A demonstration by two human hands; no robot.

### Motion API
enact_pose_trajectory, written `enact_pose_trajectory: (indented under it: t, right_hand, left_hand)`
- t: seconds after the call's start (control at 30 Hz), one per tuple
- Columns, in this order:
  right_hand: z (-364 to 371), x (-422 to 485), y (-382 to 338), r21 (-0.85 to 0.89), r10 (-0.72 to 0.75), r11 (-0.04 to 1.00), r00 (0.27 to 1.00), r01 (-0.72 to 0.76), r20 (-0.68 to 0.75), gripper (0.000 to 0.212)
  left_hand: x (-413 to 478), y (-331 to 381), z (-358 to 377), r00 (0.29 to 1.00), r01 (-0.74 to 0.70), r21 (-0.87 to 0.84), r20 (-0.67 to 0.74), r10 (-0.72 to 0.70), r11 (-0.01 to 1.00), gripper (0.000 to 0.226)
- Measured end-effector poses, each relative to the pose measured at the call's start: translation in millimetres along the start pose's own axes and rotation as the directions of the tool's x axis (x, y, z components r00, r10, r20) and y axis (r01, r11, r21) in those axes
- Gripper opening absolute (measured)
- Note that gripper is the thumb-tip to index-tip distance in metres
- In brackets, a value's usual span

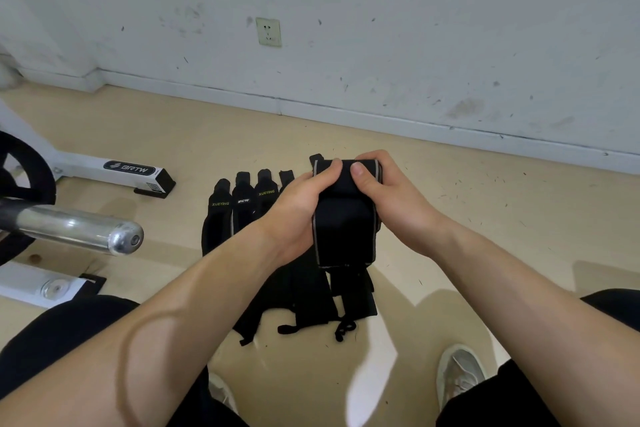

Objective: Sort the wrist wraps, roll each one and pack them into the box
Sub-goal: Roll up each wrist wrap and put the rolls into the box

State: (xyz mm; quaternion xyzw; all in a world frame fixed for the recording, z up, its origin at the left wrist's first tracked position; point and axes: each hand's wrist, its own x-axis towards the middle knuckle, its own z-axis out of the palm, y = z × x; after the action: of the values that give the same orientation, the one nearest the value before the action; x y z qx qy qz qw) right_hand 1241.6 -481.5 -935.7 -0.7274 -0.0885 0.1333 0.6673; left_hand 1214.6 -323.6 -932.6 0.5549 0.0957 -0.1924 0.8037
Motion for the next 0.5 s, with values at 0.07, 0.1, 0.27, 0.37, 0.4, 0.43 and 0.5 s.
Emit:
enact_pose_trajectory:
  t: [0.07,0.1,0.27,0.37,0.4,0.43,0.5]
  right_hand:
    - [2.0,-1.1,4.3,-0.079,-0.036,0.996,0.999,0.038,0.017,0.016]
    - [2.5,-1.8,6.3,-0.112,-0.055,0.992,0.998,0.058,0.028,0.015]
    - [2.6,-3.1,4.7,-0.011,-0.033,0.999,0.997,0.034,0.075,0.019]
    - [1.6,-2.0,-2.4,0.118,0.12,0.985,0.991,-0.127,0.061,0.019]
    - [1.5,-1.4,-3.3,0.125,0.163,0.978,0.985,-0.17,0.06,0.024]
    - [1.4,-0.8,-3.4,0.113,0.19,0.974,0.98,-0.195,0.057,0.032]
    - [1.6,0.0,-1.9,0.08,0.181,0.98,0.983,-0.183,0.031,0.041]
  left_hand:
    - [0.5,-4.7,4.0,1.0,0.022,-0.041,-0.01,-0.022,0.999,0.054]
    - [0.8,-6.6,4.9,1.0,0.02,-0.052,-0.023,-0.022,0.998,0.054]
    - [3.9,-8.1,0.2,0.994,-0.069,0.004,-0.089,0.069,0.998,0.044]
    - [8.3,-7.2,0.2,0.987,-0.115,0.032,-0.107,0.118,0.993,0.063]
    - [8.8,-6.9,0.6,0.986,-0.125,0.048,-0.108,0.13,0.991,0.068]
    - [9.6,-7.3,0.7,0.985,-0.134,0.067,-0.103,0.14,0.989,0.071]
    - [10.7,-8.9,0.2,0.986,-0.141,0.073,-0.083,0.147,0.987,0.073]
